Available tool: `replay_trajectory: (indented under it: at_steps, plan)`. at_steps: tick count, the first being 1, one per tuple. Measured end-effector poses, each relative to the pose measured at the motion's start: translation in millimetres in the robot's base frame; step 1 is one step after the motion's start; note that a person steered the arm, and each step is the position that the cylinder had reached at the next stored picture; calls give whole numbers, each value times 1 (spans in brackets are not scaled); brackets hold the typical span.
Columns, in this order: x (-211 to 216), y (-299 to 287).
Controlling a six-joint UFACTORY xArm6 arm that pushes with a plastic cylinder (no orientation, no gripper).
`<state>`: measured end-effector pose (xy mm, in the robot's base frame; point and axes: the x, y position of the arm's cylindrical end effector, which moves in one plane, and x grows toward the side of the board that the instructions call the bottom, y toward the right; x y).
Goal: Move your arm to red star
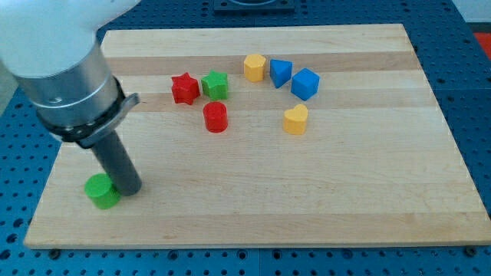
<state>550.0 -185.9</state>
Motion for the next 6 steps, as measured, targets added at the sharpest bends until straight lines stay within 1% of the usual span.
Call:
replay_trajectory:
  at_steps: [1, 2, 5, 6]
  plan:
    - [3, -18]
    - [-7, -15]
    - [-101, 20]
    - [-122, 55]
